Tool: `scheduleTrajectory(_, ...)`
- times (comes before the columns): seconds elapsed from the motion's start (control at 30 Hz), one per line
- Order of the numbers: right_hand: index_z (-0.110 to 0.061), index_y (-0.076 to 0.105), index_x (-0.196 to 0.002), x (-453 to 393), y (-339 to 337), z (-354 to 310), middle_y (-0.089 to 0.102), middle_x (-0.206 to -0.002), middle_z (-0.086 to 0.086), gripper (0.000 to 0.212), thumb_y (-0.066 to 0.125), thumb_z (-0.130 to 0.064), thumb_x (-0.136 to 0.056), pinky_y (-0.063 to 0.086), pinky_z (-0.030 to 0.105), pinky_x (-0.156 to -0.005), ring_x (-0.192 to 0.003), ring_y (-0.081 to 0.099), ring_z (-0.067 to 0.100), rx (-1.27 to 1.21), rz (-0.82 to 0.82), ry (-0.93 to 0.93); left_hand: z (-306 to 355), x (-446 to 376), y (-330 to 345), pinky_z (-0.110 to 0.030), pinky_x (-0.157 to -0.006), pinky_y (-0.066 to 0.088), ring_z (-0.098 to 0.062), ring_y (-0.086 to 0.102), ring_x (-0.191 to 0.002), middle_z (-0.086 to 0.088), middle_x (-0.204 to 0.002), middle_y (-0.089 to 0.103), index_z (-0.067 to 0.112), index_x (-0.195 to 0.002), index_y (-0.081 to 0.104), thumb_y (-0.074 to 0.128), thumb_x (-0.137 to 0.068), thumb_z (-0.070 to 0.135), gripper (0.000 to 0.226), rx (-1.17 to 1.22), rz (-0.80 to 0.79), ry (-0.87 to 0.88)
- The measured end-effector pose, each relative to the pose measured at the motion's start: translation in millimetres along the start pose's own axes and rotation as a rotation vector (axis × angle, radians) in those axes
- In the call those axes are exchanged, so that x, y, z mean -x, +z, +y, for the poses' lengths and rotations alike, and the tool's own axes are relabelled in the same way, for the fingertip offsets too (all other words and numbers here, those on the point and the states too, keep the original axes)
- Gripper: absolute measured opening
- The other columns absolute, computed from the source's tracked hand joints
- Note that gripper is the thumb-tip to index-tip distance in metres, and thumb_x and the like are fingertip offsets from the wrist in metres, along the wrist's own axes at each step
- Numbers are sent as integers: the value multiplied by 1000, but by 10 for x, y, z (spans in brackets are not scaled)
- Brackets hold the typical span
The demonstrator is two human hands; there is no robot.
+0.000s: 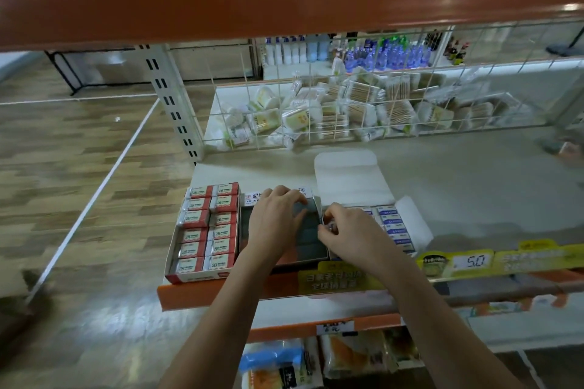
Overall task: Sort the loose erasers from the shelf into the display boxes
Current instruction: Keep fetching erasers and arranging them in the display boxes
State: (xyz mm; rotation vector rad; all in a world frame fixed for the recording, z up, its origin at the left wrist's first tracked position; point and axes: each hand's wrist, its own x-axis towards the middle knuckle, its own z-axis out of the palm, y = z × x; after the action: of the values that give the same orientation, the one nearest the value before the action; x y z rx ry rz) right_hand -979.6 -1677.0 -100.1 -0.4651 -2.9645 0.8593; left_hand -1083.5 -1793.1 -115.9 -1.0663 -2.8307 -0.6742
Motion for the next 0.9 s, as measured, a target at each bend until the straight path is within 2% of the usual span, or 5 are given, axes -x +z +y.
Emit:
scheduleTrajectory(0.17, -26, 51, -98, 51, -40, -47, 60, -89, -6, 15, 50, -40, -91, 41, 21, -61, -76, 54, 7, -23, -6, 54, 5, -107, -139, -30, -85, 40, -21, 49, -105, -4, -113, 61, 22, -110, 66, 49, -94, 36, 28, -11, -103, 103)
scheduleTrajectory(0.33, -22, 55, -97, 195, -292, 22, 59, -73, -11, 16, 52, -37, -93, 37, 11, -45, -56, 53, 0, -22, 60, 130, 274, -317, -362, -32, -77, 43, -22, 52, -104, -1, -109, 63, 23, -106, 67, 49, -94, 33, 24, 11, -88, 235)
scheduleTrajectory(0.4, -17, 58, -106, 315, -448, 122, 67, -84, -3, 24, 53, -37, -93, 49, 21, -62, -71, 62, 10, 14, 146, 196, 498, -384, -380, -35, -80, 47, -22, 53, -104, -1, -110, 62, 23, -107, 65, 47, -95, 34, 24, 39, -89, 319)
scheduleTrajectory(0.6, -13, 57, -115, 834, -901, 656, 66, -107, 7, 30, 54, -32, -92, 47, 33, -84, -100, 60, 26, 135, 326, 429, 1480, -386, -115, -36, -88, 43, -25, 51, -110, -5, -114, 61, 22, -113, 66, 49, -94, 41, 32, -23, -177, 596)
scheduleTrajectory(0.9, -20, 51, -127, 1748, -1618, 1770, 53, -126, 9, 39, 53, -20, -87, 44, 36, -87, -116, 50, 29, 423, 443, 581, 3127, -288, 701, -37, -96, 38, -26, 47, -120, -5, -126, 56, 26, -122, 57, 50, -92, 43, 35, -85, -224, 754)
